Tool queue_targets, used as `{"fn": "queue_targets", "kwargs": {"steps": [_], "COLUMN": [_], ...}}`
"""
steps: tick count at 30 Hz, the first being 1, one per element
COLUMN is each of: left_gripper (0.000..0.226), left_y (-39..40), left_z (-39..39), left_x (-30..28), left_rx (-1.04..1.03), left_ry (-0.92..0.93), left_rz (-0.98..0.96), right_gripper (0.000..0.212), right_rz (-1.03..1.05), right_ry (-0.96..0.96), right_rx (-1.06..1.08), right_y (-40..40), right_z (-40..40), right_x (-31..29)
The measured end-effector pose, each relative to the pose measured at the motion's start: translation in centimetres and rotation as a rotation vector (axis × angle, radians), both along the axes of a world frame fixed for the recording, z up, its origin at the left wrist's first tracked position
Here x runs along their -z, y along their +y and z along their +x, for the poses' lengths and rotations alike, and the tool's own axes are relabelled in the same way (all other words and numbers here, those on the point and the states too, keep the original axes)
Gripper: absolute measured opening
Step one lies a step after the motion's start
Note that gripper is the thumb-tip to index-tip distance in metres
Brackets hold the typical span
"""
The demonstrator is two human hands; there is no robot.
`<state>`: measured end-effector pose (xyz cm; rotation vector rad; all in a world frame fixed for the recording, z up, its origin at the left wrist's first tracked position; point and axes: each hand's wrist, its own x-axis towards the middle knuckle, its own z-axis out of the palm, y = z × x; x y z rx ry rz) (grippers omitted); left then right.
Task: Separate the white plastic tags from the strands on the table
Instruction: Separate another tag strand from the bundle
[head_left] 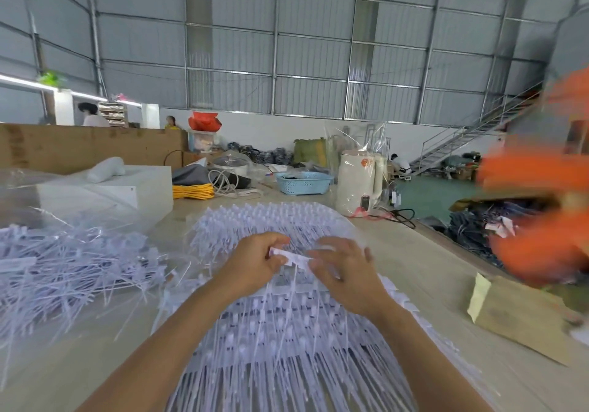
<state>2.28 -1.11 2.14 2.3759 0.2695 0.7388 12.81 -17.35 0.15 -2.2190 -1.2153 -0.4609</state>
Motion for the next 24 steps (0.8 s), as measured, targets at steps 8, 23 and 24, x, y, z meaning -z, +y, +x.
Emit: {"fn": "queue_targets", "kwargs": {"steps": [8,23,24], "left_gripper": [0.019,0.033,0.031], "left_y": [-1.5,-1.5,-1.5], "left_z": [0.2,-0.3,-0.5], "left_x": [0.0,-1.0,-1.2], "left_rx": [0.044,0.19,0.245], "left_ry": [-0.027,0.193,0.212], "left_rz": [0.083,-0.681,-0.784], "right_gripper": [0.028,0.02,0.02], "right_rz": [-0.044,0.142,0.171], "right_ry": [0.003,-0.475,-0.488], "right_rx": [-0.057,-0.129,-0.152], "right_y": [0.8,1.3,1.3], "right_z": [-1.3,-2.3,-2.4], "right_x": [-0.8,-0.6,-0.8]}}
